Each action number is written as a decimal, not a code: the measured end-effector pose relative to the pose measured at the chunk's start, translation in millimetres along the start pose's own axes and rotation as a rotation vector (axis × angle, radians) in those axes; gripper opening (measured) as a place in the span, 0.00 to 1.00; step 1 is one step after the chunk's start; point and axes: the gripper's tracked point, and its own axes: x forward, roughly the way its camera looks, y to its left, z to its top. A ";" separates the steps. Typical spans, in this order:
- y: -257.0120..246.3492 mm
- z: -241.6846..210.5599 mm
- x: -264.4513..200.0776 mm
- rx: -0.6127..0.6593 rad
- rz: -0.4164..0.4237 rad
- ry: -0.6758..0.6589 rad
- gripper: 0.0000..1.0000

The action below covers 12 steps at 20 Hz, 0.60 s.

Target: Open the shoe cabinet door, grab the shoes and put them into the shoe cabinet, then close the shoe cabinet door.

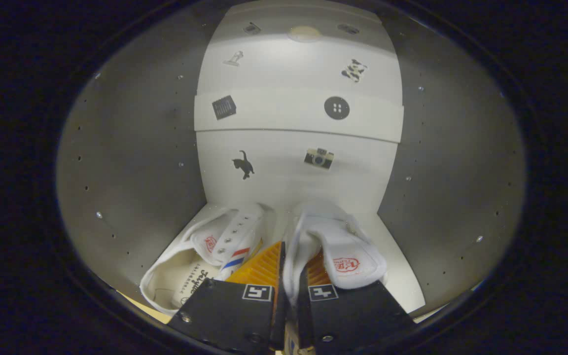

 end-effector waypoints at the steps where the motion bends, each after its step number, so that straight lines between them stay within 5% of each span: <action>1: -0.6 0.4 0.9 -0.001 0.003 0.005 0.17; 12: 1.1 38.6 -39.4 -0.023 -0.024 -0.114 0.67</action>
